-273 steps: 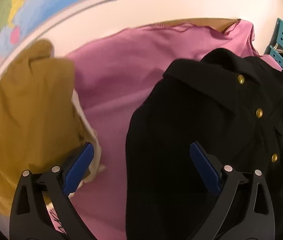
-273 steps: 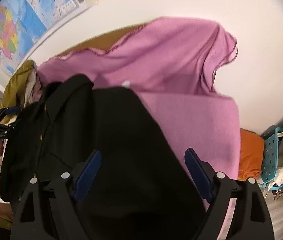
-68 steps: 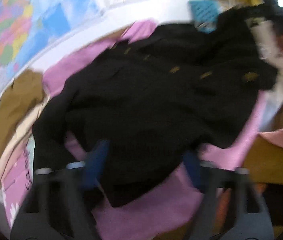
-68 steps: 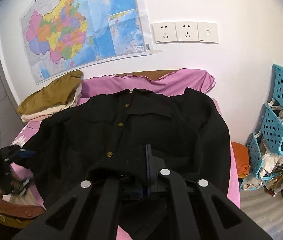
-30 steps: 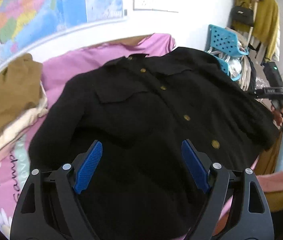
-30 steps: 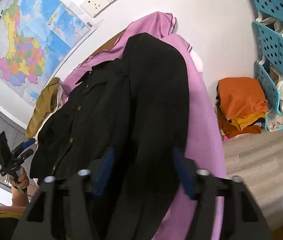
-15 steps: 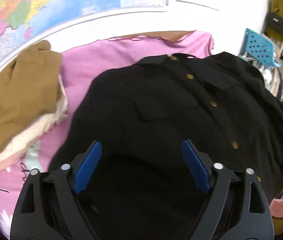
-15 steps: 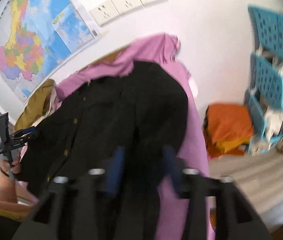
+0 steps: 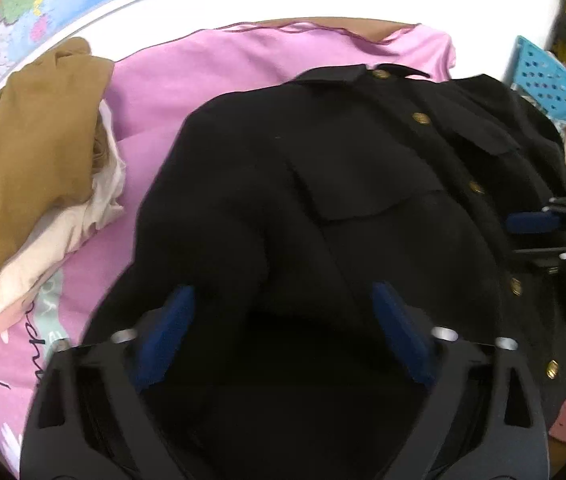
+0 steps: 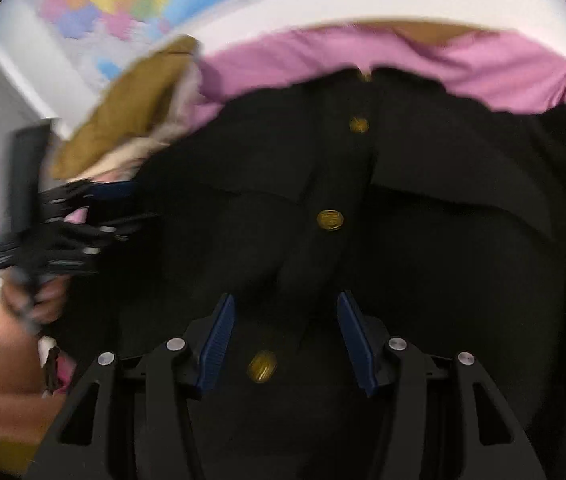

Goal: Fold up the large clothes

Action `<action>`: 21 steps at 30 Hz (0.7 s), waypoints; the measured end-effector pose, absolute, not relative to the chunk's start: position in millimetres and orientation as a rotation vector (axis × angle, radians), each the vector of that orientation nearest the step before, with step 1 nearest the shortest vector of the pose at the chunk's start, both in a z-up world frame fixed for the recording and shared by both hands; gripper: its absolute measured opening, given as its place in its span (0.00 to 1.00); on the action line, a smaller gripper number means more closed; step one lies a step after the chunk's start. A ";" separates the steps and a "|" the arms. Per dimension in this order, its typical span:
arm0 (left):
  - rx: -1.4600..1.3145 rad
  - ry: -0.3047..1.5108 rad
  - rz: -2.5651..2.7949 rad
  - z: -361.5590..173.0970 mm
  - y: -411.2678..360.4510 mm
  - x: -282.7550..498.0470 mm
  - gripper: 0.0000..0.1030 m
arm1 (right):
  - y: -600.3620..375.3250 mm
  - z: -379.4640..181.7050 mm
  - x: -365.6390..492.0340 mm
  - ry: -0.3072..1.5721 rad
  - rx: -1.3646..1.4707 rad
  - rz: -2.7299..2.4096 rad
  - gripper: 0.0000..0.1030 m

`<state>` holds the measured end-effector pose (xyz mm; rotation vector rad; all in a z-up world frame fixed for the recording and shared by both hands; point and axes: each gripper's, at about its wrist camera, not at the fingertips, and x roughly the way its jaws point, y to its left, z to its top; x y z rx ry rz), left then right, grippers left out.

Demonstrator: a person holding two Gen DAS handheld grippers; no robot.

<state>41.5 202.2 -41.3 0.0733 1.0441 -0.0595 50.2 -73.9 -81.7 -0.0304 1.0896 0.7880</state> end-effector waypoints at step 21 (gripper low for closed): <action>-0.004 0.902 -0.020 -4.0 242.9 15.0 0.62 | -71.7 -51.1 39.5 0.998 -0.003 0.817 0.52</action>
